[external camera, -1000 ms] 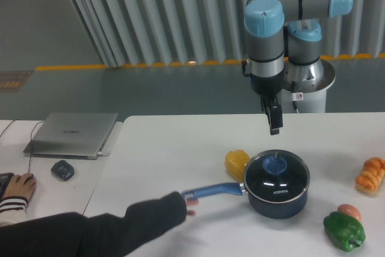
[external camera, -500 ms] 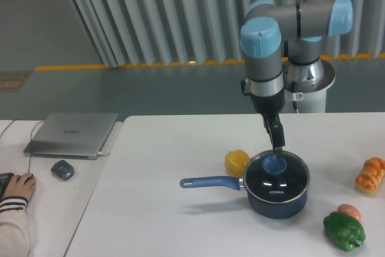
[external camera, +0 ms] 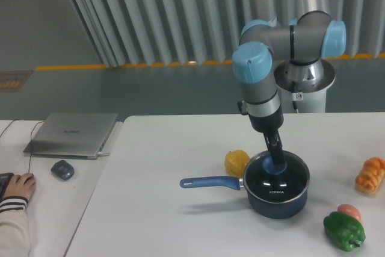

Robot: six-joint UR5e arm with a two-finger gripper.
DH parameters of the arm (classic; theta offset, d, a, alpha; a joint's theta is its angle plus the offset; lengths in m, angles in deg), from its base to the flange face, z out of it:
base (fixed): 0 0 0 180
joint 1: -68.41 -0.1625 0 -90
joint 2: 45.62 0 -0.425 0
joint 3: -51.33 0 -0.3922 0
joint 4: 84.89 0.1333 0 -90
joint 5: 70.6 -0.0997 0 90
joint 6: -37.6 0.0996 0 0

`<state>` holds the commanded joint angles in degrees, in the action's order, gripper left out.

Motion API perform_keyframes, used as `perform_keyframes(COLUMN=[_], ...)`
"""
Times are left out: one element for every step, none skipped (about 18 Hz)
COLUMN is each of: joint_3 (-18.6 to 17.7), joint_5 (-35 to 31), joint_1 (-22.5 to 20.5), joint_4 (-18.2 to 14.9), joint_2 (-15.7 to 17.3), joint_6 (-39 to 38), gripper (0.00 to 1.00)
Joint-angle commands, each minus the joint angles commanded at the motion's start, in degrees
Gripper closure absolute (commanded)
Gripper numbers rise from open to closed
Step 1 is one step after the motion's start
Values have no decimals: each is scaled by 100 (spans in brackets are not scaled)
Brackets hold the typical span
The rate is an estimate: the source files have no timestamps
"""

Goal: Open the lid
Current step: 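Lower the gripper onto the blue knob of the glass pot lid, then close the gripper around the blue lid knob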

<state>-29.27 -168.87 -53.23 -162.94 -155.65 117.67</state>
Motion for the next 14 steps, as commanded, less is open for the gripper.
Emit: perform_keyframes(joint_3=[9, -8, -25, -34, -52, -96, -131, -175, -227, -254, -263, -289, -324, -403], joint_5=[0, -17, -18, -18, -18, -26, -35, -61, -88, -114, -149, -228, -307, -325], joint_1=[44, 44, 44, 44, 44, 44, 44, 36, 44, 36, 36, 44, 53, 53], joint_4=[-9, -9, -9, -18, -26, -27, -35, -35, -27, -35, -27, -27, -27, -9], joint_2=[-18, -53, -62, -71, -71, -71, -79, -79, -62, -53, -53, -53, -53, -18], joint_6=[96, 323, 595, 798, 965, 1184, 1439, 1624, 1696, 1731, 1775, 1819, 1828, 1820], gripper=[0, 0, 0, 0, 0, 0, 0, 0, 0, 0, 0, 0, 0, 0])
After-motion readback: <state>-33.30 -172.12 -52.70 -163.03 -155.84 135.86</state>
